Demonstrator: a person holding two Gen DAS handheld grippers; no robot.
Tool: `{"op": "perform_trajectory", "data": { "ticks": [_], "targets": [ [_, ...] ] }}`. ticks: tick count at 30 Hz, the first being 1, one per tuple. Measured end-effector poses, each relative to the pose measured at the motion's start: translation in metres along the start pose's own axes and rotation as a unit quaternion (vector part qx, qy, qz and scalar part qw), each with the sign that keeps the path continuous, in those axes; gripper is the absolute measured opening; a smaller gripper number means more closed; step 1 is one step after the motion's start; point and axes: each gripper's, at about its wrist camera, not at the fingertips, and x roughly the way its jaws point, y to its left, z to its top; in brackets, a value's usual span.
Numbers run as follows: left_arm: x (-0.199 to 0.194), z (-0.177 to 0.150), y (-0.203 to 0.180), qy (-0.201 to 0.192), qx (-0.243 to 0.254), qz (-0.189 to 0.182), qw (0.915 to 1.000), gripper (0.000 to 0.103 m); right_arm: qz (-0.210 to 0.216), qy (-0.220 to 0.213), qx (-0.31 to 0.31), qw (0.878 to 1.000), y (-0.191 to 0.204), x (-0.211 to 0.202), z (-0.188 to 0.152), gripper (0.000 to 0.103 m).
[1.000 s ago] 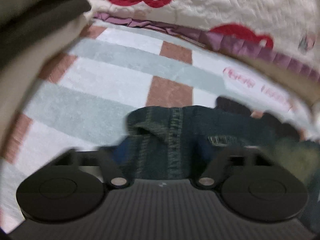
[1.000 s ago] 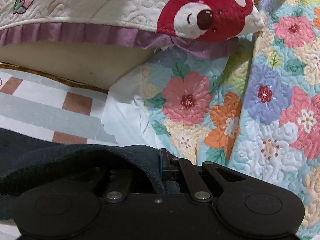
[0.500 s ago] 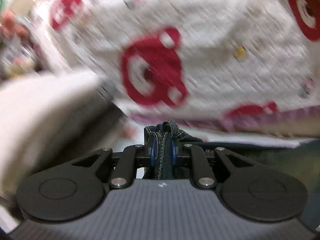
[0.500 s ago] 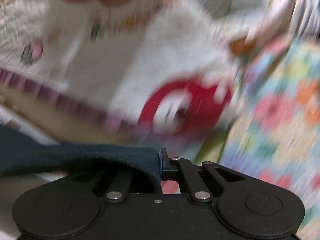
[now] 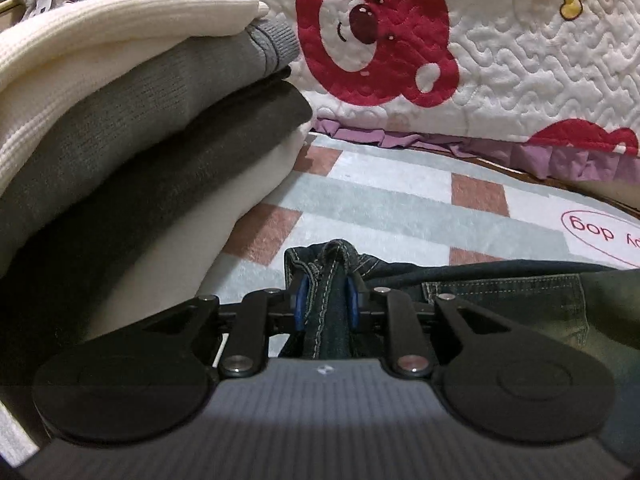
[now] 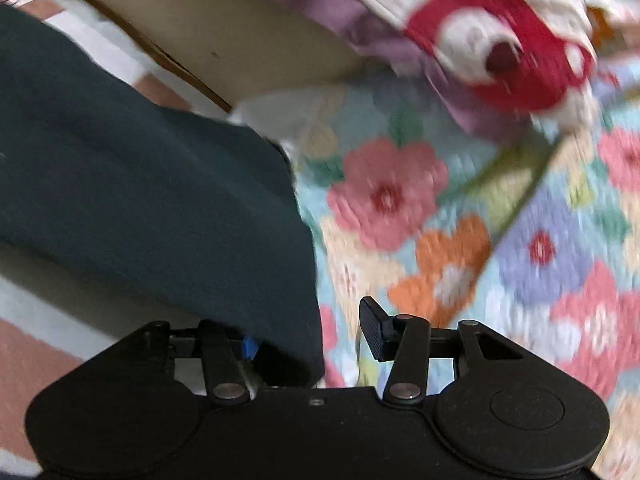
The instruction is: Fold clothes
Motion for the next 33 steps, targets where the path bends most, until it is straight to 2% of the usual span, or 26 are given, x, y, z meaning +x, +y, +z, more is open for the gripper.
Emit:
{"op": "perform_trajectory", "data": {
  "ticks": [3,4,6,8,10,11,15,17,18,19,20,22,24,25,26,28,31,33],
  "targets": [
    [-0.002,0.000,-0.001,-0.002,0.002,0.004,1.0000,0.022,0.003,0.027,0.105,0.994,-0.035,0.006,-0.008,0.052],
    [-0.003,0.000,-0.001,-0.004,0.004,0.005,1.0000,0.026,0.006,0.037,0.156,0.987,-0.050,0.008,-0.012,0.053],
    [-0.011,0.002,-0.002,-0.010,0.007,0.006,0.9999,0.031,0.017,0.059,0.280,0.958,-0.082,0.012,-0.026,0.056],
    [-0.019,0.005,-0.003,-0.016,0.010,0.006,0.9998,0.035,0.055,0.077,0.412,0.906,-0.106,0.016,-0.050,0.058],
    [-0.028,0.008,-0.005,-0.024,0.015,0.003,0.9996,0.038,0.106,0.088,0.522,0.842,-0.122,0.020,-0.077,0.058],
    [-0.036,0.010,-0.009,-0.033,0.021,-0.005,0.9992,0.041,0.135,0.094,0.559,0.813,-0.121,0.024,-0.089,0.058],
    [-0.062,0.018,-0.036,-0.054,0.054,-0.051,0.9958,0.042,0.240,0.098,0.676,0.690,-0.104,0.035,-0.131,0.058],
    [-0.064,0.009,-0.061,-0.039,0.094,-0.093,0.9905,0.048,0.285,0.092,0.720,0.626,-0.089,0.038,-0.149,0.059],
    [-0.065,0.005,-0.074,-0.032,0.114,-0.113,0.9865,0.049,0.304,0.086,0.738,0.597,-0.083,0.042,-0.152,0.059],
    [-0.066,0.001,-0.087,-0.025,0.133,-0.134,0.9817,0.050,0.319,0.081,0.747,0.577,-0.078,0.048,-0.153,0.059],
    [-0.067,-0.003,-0.100,-0.018,0.152,-0.154,0.9760,0.050,0.330,0.075,0.751,0.567,-0.073,0.052,-0.151,0.059],
    [-0.069,-0.012,-0.126,-0.003,0.191,-0.195,0.9621,0.050,0.336,0.064,0.744,0.574,-0.069,0.056,-0.142,0.059],
    [-0.071,-0.021,-0.151,0.012,0.229,-0.235,0.9447,0.051,0.338,0.044,0.735,0.586,-0.071,0.055,-0.133,0.059],
    [-0.072,-0.025,-0.164,0.019,0.247,-0.254,0.9348,0.052,0.338,0.032,0.734,0.588,-0.074,0.057,-0.129,0.059],
    [-0.073,-0.029,-0.177,0.026,0.265,-0.274,0.9241,0.054,0.335,0.022,0.737,0.586,-0.078,0.059,-0.126,0.059],
    [-0.074,-0.038,-0.202,0.040,0.300,-0.308,0.9020,0.054,0.329,0.000,0.749,0.575,-0.080,0.062,-0.120,0.059],
    [-0.066,-0.047,-0.229,0.054,0.333,-0.325,0.8837,0.054,0.329,-0.036,0.755,0.566,-0.082,0.062,-0.112,0.060],
    [-0.059,-0.049,-0.240,0.070,0.327,-0.339,0.8796,0.054,0.347,-0.061,0.744,0.568,-0.083,0.059,-0.108,0.060]
  ]
}}
